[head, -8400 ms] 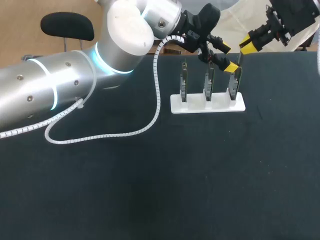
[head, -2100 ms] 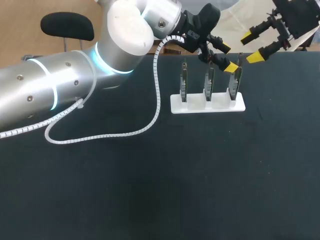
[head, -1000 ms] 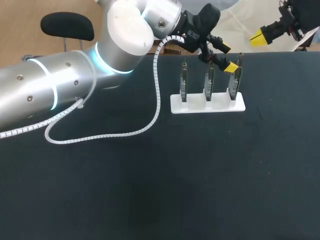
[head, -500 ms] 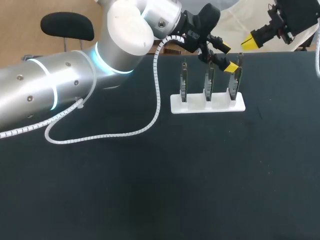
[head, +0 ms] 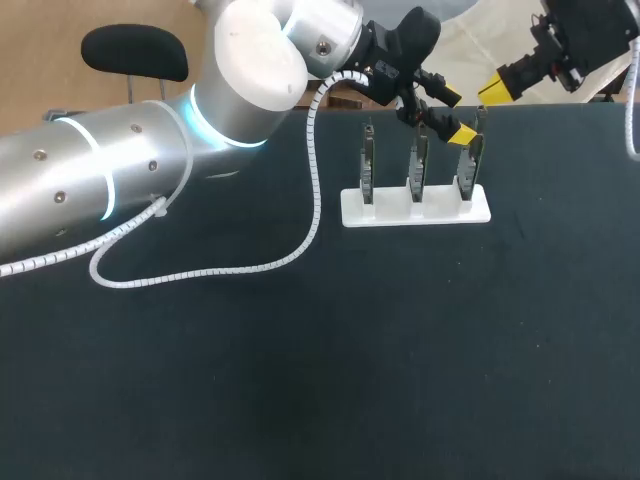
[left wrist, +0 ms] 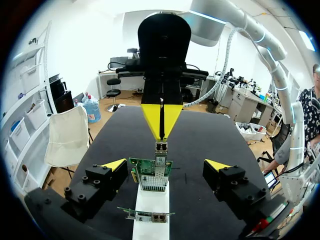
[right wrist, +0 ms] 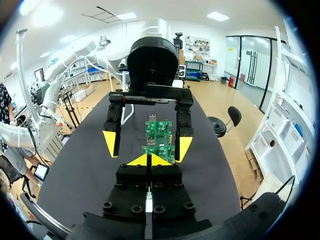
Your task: Pick up the optical module with the left hand, and insert it into the network port with the right hand.
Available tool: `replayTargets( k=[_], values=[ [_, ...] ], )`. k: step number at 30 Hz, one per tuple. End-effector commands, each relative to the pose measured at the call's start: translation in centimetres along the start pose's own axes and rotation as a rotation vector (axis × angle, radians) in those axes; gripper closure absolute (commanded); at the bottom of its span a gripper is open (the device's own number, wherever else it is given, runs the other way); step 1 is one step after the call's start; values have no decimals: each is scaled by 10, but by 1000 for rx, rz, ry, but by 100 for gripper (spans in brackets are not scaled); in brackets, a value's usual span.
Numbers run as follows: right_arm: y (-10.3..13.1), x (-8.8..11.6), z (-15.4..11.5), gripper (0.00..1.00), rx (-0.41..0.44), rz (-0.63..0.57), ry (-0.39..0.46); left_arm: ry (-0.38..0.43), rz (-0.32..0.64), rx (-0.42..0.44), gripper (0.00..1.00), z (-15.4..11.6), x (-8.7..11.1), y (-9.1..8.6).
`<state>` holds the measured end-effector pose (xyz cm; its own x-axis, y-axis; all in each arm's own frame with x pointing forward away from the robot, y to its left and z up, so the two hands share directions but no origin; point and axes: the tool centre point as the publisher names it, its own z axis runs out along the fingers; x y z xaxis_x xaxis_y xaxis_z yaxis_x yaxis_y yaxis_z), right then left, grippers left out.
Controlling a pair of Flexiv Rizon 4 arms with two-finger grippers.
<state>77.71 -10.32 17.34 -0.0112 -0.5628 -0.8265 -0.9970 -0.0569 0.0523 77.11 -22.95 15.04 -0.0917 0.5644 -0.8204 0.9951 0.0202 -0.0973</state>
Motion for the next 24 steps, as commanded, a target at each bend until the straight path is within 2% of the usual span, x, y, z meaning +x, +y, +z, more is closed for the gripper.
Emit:
replayTargets(
  k=[1,24],
  values=[
    [-3,0,2,100,-9,-3,5,5,-2,2,0,0,-1,1],
    [-1,5,7,100,-24,-1,22,5,-2,2,0,0,-1,1]
  ],
)
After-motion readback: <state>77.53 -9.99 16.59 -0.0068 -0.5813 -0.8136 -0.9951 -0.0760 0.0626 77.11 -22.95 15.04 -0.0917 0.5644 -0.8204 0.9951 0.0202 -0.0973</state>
